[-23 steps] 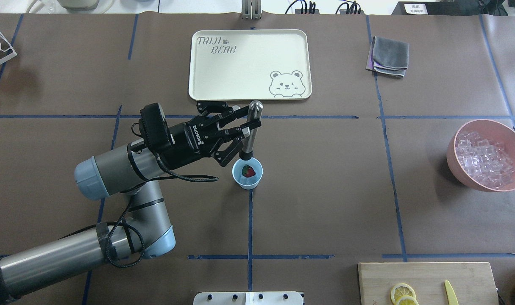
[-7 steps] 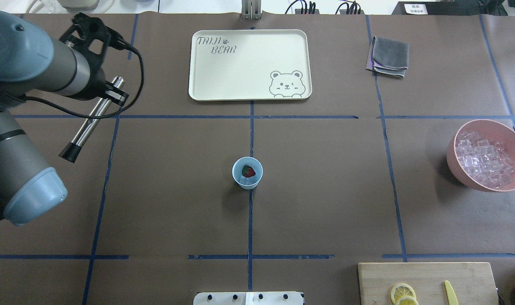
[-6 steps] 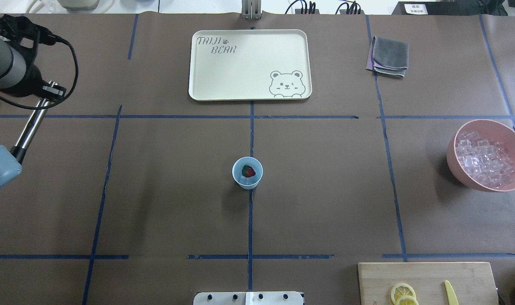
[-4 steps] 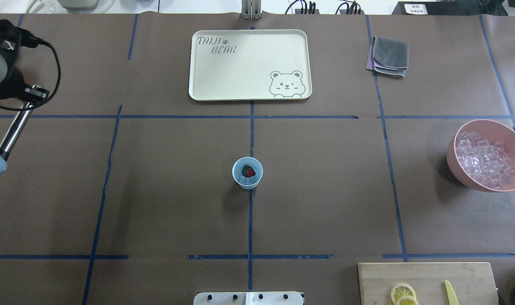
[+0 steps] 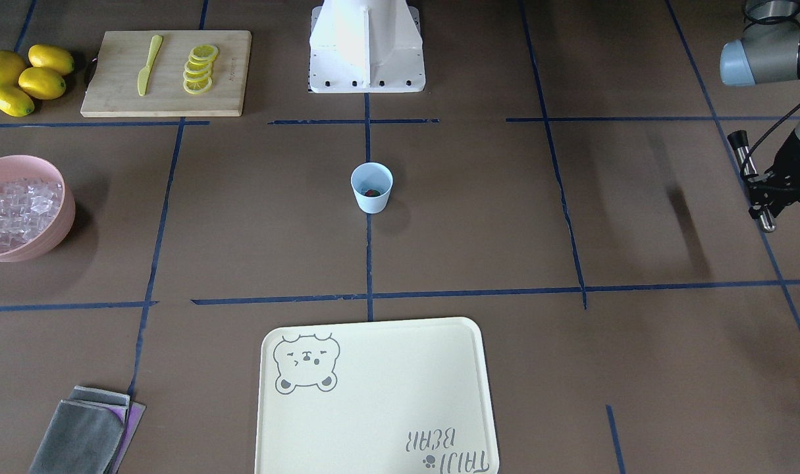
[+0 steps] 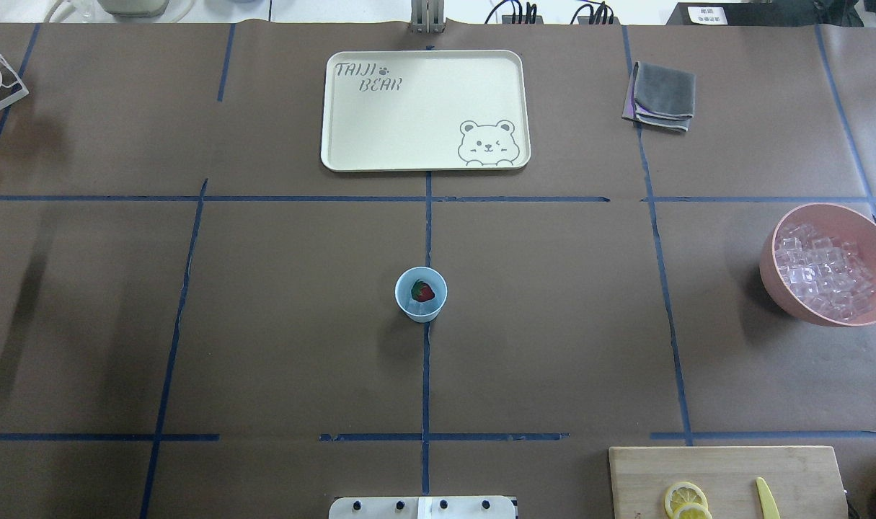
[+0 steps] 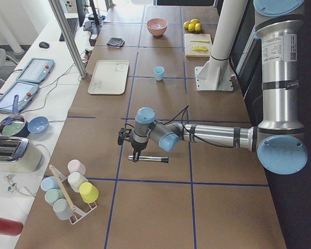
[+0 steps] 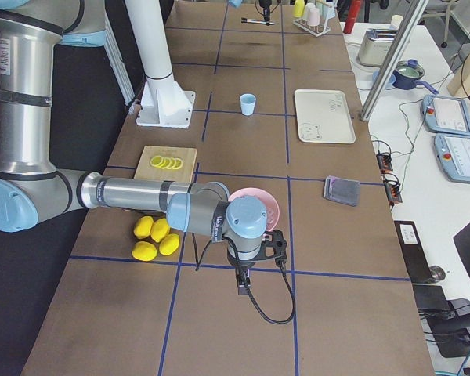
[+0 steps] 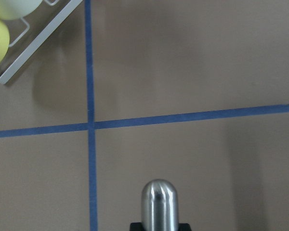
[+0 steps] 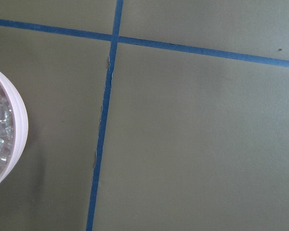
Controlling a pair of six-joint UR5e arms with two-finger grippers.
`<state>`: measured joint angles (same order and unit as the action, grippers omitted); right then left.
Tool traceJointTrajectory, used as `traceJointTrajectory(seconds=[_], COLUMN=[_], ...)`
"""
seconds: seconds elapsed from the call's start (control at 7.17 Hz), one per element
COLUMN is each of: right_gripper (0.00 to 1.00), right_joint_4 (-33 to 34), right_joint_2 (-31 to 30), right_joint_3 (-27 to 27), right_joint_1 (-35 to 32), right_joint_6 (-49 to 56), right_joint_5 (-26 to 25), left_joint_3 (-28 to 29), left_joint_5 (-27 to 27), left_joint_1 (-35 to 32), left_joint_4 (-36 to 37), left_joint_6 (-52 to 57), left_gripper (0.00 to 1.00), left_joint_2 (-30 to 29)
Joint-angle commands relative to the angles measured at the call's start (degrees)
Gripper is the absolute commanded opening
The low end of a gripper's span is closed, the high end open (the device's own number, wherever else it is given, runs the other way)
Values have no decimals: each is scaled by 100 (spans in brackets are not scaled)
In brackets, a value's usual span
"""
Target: Mash ice and strawberries in cup
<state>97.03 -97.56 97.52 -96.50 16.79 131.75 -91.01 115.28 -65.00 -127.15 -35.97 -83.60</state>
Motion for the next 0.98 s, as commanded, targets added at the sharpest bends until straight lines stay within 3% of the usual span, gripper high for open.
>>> traceJointTrajectory(seconds=[0.0,0.28,0.42,0.56,0.84], right_gripper=[99,99,99,99,99], right_joint_4=[0,0,0,0,0], right_joint_2=[0,0,0,0,0], right_joint_3=[3,3,3,3,3], right_joint_1=[0,0,0,0,0], right_joint_6=[0,0,0,0,0], right_joint_5=[0,-9,0,0,-9], left_joint_3=[802,813,848,857,839], left_joint_5=[-5,3,-5,-23,30], left_joint_1=[31,49,145,250,295], left_joint_4=[-1125,-1137,-1128,-1119,-1076], left_joint_6=[-942,-930,-886,-868,-537], left_gripper=[9,13,91,100,100], left_joint_2=[-155,-165,-165,-174,-174])
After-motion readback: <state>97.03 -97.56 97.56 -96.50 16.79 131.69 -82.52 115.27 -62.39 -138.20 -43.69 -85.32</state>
